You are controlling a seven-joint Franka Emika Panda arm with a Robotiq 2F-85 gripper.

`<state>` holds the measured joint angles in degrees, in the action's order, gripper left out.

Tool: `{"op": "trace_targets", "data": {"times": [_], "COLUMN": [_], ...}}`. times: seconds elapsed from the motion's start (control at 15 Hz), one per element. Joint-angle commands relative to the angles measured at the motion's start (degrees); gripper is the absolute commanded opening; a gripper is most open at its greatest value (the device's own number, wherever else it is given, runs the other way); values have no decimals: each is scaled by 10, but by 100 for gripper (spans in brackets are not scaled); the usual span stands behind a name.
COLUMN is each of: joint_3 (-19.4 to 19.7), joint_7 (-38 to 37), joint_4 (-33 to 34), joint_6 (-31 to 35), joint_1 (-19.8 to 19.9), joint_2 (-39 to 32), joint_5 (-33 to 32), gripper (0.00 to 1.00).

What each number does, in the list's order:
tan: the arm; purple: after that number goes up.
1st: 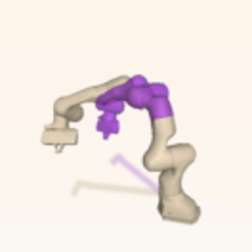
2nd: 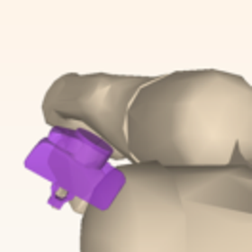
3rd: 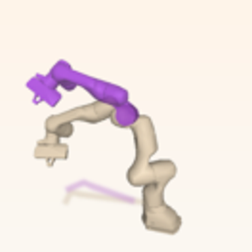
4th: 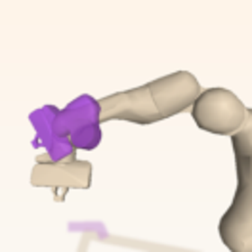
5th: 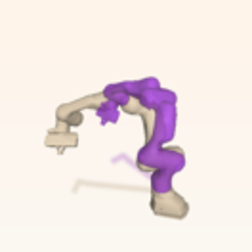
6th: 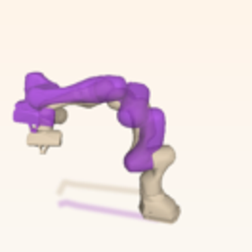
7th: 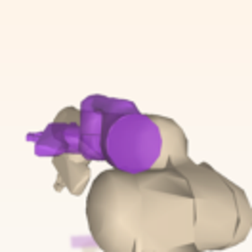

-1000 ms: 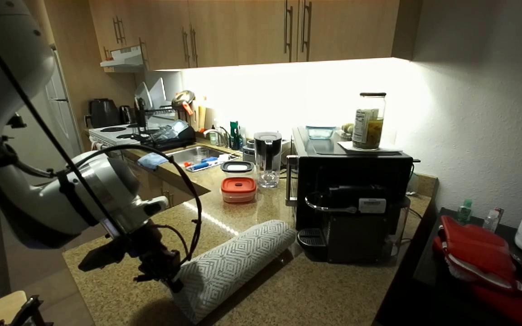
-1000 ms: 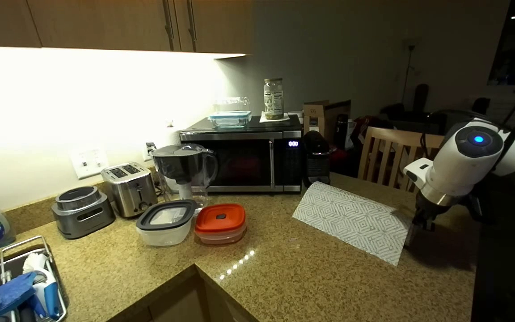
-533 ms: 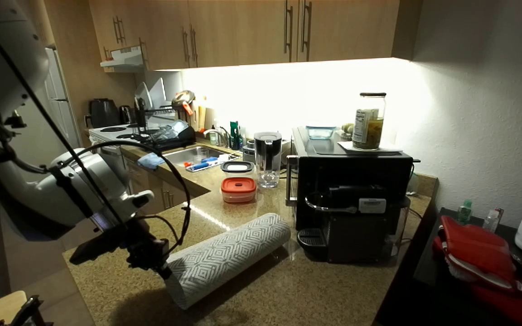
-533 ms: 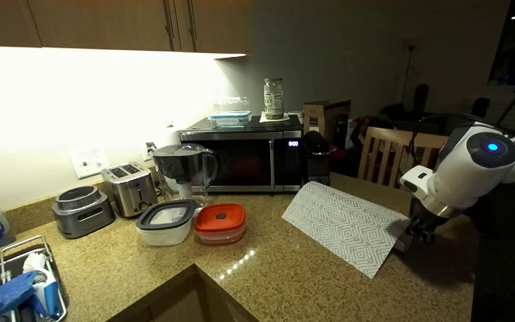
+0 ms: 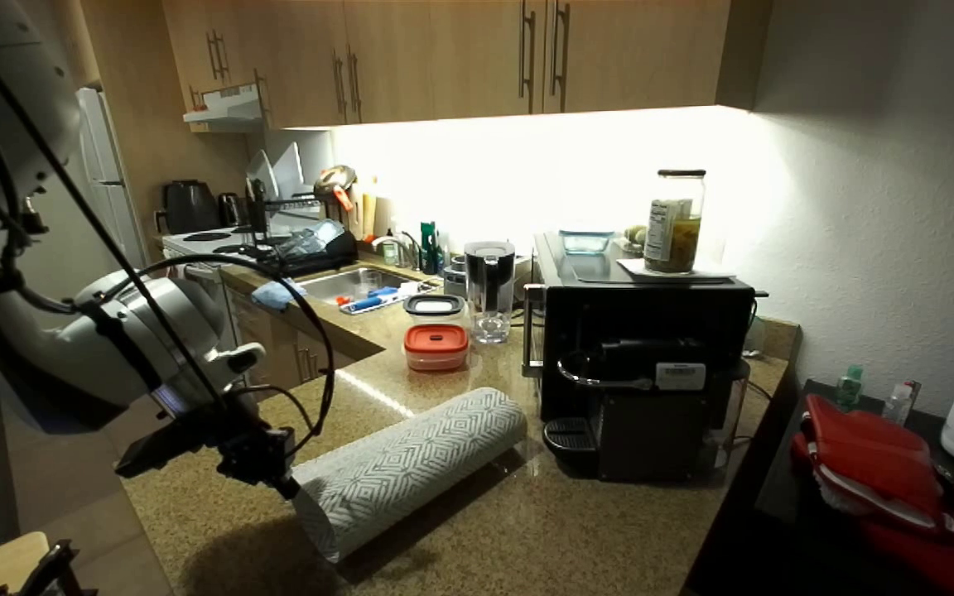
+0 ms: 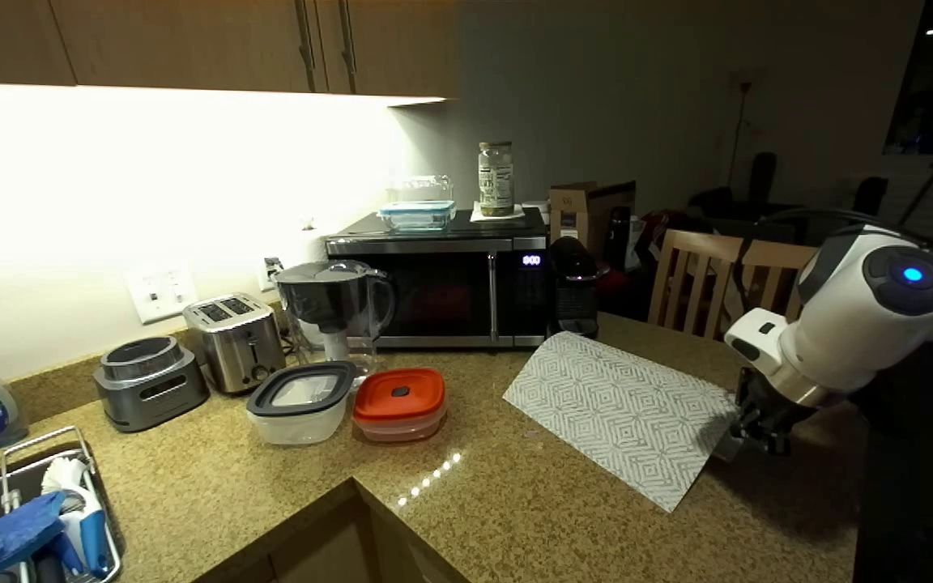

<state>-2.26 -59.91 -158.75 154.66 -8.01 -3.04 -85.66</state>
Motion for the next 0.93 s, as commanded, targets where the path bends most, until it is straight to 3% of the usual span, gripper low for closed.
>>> {"op": "trace_targets", "data": {"times": [0.0,0.27,0.6,0.87], "joint_3": [3,16,15,6], "joint_7": [27,91,250,390], "joint_4": [-10,-13,-15,-13], "joint_6": [13,44,67,32], "joint_1": [6,21,47,44], "joint_2": [18,24,29,40], "joint_5": [36,153,395,589], "gripper": [0,0,0,0]}}
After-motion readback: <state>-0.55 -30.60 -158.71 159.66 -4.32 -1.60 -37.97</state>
